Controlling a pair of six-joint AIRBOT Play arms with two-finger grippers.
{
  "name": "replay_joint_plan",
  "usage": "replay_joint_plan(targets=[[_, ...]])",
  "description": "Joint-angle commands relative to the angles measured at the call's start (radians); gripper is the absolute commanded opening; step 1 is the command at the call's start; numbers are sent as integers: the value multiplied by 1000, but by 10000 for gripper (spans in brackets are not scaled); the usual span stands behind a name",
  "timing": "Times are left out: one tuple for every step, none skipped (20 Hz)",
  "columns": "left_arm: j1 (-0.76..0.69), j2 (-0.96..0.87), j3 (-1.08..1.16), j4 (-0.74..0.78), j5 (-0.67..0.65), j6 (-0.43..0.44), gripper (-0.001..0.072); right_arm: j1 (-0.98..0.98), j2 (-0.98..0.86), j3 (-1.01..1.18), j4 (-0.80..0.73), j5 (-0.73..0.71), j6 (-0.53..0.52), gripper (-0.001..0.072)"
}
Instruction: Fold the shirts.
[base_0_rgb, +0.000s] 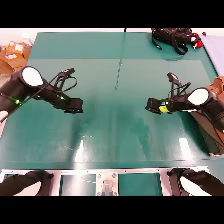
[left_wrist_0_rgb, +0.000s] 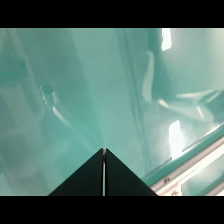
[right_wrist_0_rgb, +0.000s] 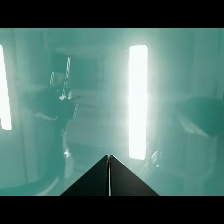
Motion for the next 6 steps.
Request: replay_joint_plan(targets=[[-10,16,-37,1,56,-8,22,23,1,-31,0,-40,-1,20],[-10,16,-37,1,56,-8,22,23,1,-31,0,-40,-1,20],[-10,16,-37,0,55,-8,22,23,1,-31,0,-40,-1,20],[-10,16,-37,0,56,-8,22,23,1,-31,0,-40,-1,20],[-10,16,-37,0,57,-8,22,23,1,-31,0,-40,-1,20],[-10,16,-37,0,60,-8,22,23,1,-31,0,-40,-1,20]])
